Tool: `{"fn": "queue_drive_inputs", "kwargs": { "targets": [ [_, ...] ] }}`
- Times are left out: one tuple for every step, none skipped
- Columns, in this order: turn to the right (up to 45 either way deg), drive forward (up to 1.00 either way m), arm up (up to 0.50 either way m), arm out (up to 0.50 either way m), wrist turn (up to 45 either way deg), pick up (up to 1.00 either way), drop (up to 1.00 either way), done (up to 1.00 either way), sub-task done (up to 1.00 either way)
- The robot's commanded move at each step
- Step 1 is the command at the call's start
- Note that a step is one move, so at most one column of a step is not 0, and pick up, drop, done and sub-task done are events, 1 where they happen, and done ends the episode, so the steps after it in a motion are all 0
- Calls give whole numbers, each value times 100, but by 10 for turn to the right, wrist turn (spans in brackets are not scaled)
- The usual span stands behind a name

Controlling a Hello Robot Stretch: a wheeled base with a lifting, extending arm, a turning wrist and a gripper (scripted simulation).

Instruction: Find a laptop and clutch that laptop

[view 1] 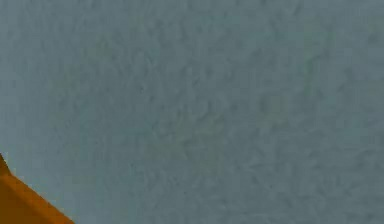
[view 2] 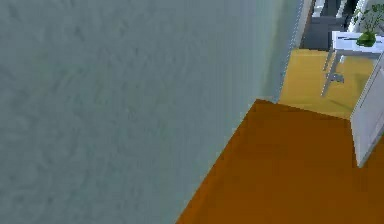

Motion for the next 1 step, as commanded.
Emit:
{"fn": "queue_drive_inputs", "kwargs": {
  "targets": [
    [450, 0, 0, 0, 0, 0, 0, 0, 0]
  ]
}}
